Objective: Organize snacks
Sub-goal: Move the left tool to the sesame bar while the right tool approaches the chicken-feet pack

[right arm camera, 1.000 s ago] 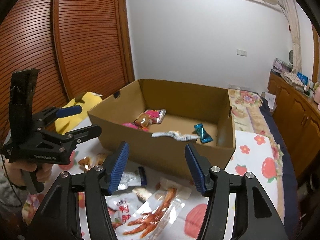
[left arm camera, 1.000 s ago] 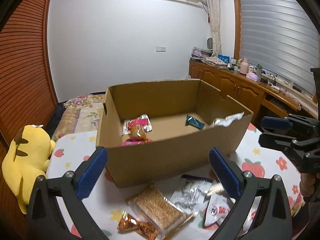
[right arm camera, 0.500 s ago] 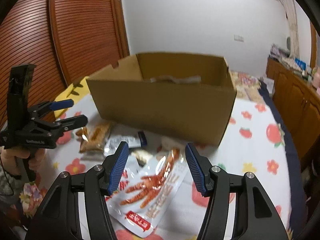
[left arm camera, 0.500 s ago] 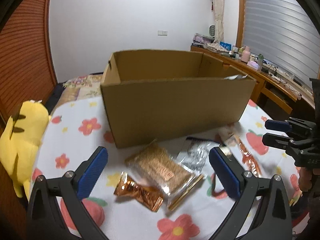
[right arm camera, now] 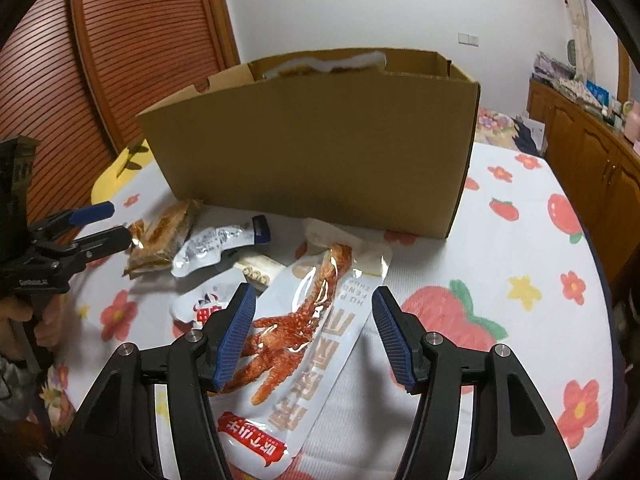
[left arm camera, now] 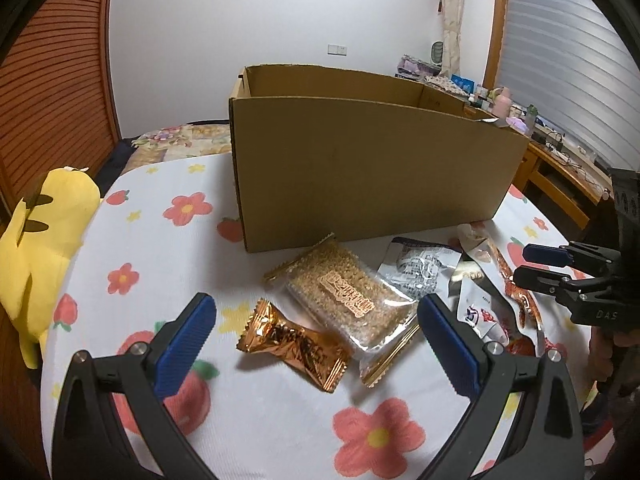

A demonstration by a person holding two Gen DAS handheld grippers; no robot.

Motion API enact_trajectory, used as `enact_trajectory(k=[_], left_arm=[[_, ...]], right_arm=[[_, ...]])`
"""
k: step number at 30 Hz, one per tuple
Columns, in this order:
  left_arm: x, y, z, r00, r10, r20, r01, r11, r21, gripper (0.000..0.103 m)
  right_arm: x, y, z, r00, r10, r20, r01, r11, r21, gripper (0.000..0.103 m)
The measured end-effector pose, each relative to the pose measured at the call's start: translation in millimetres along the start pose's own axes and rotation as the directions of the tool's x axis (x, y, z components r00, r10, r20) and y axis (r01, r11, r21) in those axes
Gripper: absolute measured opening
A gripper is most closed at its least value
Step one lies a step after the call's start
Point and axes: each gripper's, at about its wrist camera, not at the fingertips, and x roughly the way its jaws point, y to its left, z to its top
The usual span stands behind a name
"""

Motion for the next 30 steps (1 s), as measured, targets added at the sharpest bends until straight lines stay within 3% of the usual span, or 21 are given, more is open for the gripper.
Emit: enact_trajectory(k=[12, 20, 24, 29, 30], left_arm=[[5.9, -0.9, -3.2, 1.0, 0.002, -0.027, -0.002, 1.0, -0.004, 0.101], [18.1, -8.8, 12.2, 0.998, -0.048, -0.049, 0.046, 0.998, -0.042, 0.101], [31.4, -11.7, 21.4, 0.996, -0.041, -0.081, 0.035, 0.997, -0.074, 0.099], [42.4, -14.5, 28.4, 0.994, -0.028, -0.11, 0.018, 0.995, -0.1, 0.092], [45.4, -15.8, 29.6, 0.993, -0.017, -0.119, 0.005, 0.995, -0.096, 0.087]], right_arm=[[15.3, 4.1, -4.8, 0.998, -0.034, -0.06, 0.034, 0.999, -0.009, 0.067], [21.1, -1.5, -5.3, 0.996, -0.003, -0.09, 0.005, 1.0, 0.026, 0.068], [20.3, -3.0, -6.2, 0.996, 0.004, -0.091, -0.001, 1.0, 0.028, 0.069], [19.8, -1.6, -6.8, 0.996, -0.006, -0.092, 0.008, 1.0, 0.017, 0.069], [19.5, -1.8, -6.9, 0.996, -0.006, -0.092, 0.008, 1.0, 0.017, 0.069]])
